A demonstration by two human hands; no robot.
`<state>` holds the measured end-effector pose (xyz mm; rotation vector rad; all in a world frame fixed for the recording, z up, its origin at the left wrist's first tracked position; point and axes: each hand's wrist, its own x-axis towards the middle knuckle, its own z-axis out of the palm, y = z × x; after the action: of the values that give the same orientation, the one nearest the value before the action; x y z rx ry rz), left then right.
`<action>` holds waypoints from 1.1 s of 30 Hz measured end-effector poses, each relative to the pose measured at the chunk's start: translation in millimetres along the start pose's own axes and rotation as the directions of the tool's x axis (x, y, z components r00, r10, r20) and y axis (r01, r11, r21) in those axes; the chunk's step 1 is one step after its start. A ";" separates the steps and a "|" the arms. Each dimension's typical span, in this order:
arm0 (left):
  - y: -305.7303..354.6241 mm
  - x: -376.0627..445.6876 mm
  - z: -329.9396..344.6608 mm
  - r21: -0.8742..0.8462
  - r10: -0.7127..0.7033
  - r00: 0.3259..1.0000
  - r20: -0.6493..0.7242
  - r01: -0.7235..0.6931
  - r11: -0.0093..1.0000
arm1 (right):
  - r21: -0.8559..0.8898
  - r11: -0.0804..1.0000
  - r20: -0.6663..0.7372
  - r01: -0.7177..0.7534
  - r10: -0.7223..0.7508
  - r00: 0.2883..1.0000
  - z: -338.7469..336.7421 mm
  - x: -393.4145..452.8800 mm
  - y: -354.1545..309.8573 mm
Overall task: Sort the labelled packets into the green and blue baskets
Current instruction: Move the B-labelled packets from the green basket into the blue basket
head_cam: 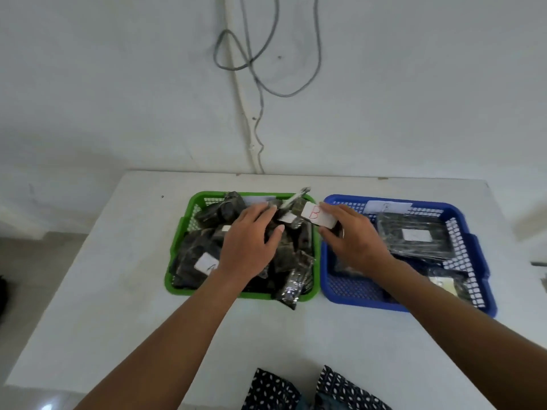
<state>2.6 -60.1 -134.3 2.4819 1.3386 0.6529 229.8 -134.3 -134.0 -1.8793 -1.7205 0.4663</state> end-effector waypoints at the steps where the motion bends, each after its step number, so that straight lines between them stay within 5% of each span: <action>1: 13.9 5.1 9.8 -0.023 0.019 1.000 0.011 -0.018 1.000 | -0.013 0.999 -0.020 -0.043 0.042 0.999 -11.4 -8.3 13.1; 7: 83.5 17.3 69.3 -0.125 0.067 0.986 0.155 -0.047 0.991 | -0.107 0.968 -0.027 -0.228 0.227 0.974 -59.1 -59.1 81.7; 17: 104.4 8.7 112.7 0.078 -0.123 0.960 0.250 0.107 0.991 | -0.100 0.992 0.378 -0.076 0.109 0.919 -33.3 -98.3 103.7; 28: 100.8 5.3 124.7 0.209 -0.163 0.959 0.233 0.114 0.971 | 0.152 0.884 0.548 -0.443 0.297 0.782 -17.7 -79.6 108.4; 33: 97.2 7.6 121.2 0.199 -0.148 0.955 0.256 0.098 0.975 | 0.144 0.854 0.489 -0.500 0.377 0.786 -1.4 -82.4 106.1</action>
<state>136.7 -107.6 -197.3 2.4875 1.4878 0.1595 305.2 -219.5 -205.5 -2.0742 -1.3499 1.3431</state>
